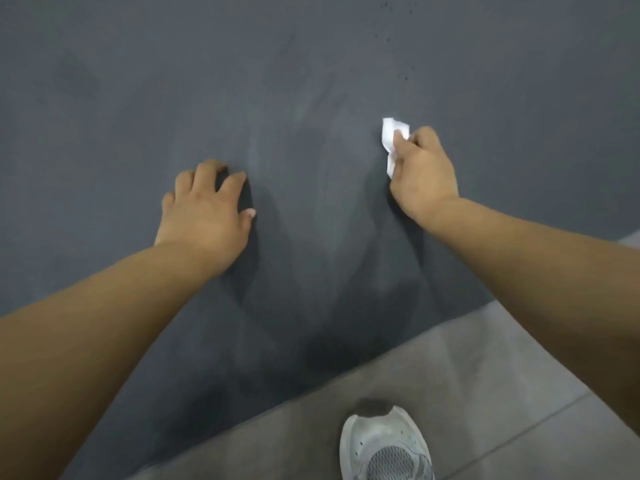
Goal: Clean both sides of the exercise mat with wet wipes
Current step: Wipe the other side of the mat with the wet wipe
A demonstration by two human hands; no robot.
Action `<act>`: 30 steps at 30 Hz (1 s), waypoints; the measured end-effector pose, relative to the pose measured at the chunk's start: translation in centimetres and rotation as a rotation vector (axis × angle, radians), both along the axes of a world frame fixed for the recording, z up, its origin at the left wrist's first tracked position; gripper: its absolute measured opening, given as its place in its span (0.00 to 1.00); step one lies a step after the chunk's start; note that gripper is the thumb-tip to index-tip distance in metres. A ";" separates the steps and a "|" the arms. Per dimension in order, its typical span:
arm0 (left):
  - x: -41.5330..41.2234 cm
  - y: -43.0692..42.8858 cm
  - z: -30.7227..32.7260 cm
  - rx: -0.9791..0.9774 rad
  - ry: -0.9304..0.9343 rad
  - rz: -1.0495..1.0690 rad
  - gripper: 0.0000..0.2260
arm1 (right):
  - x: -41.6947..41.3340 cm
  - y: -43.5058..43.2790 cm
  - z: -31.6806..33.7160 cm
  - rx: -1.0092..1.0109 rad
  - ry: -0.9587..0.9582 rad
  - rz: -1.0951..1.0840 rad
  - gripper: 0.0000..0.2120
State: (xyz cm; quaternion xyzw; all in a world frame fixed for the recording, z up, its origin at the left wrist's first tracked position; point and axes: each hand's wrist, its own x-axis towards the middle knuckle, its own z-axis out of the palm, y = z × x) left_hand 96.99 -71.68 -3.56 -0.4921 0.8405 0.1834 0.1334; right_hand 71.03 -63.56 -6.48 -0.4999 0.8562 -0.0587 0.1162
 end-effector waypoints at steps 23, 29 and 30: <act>-1.0 -6.7 -1.8 -0.046 -0.002 0.086 0.26 | 5.0 -11.6 -1.8 -0.227 0.010 0.597 0.21; -0.7 -7.9 -1.3 0.006 -0.186 0.046 0.27 | -0.8 -14.1 -2.0 -0.215 0.211 0.568 0.17; -0.8 -8.0 -1.3 0.013 -0.198 0.041 0.27 | -3.7 -15.2 -1.8 -0.132 0.232 0.350 0.17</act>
